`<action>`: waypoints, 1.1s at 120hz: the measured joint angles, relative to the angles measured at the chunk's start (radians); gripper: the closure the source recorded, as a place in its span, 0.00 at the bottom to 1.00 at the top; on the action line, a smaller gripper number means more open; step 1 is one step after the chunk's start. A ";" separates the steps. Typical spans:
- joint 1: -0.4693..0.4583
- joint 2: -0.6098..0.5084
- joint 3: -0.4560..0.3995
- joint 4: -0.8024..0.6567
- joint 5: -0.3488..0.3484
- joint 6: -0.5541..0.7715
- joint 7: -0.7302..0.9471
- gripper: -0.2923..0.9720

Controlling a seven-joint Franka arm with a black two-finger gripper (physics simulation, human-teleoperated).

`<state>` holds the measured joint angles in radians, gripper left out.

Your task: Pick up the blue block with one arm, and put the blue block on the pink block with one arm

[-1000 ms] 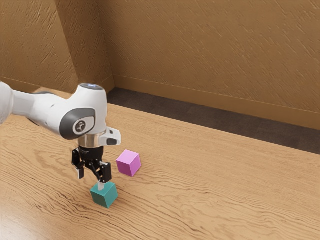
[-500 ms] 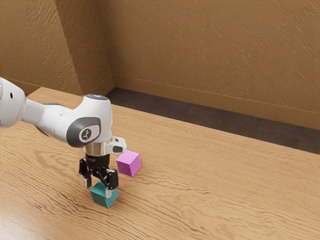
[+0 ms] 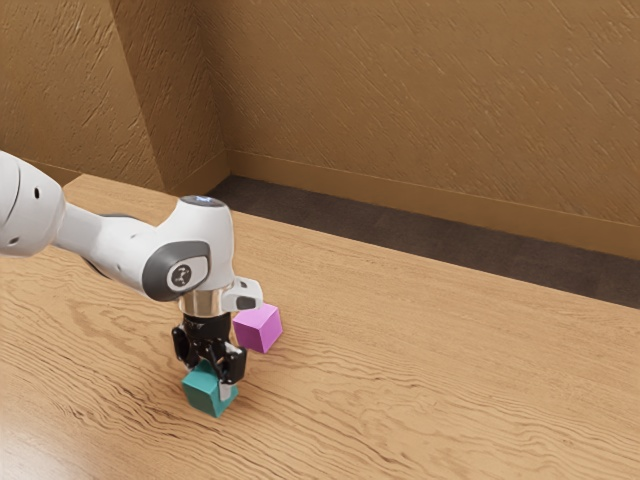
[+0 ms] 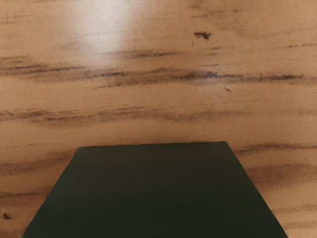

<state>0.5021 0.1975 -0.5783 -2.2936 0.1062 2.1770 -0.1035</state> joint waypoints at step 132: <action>-0.007 0.188 0.008 0.477 0.072 -0.176 0.127 0.50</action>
<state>0.4947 0.3856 -0.5701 -1.8168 0.1783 2.0011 0.0233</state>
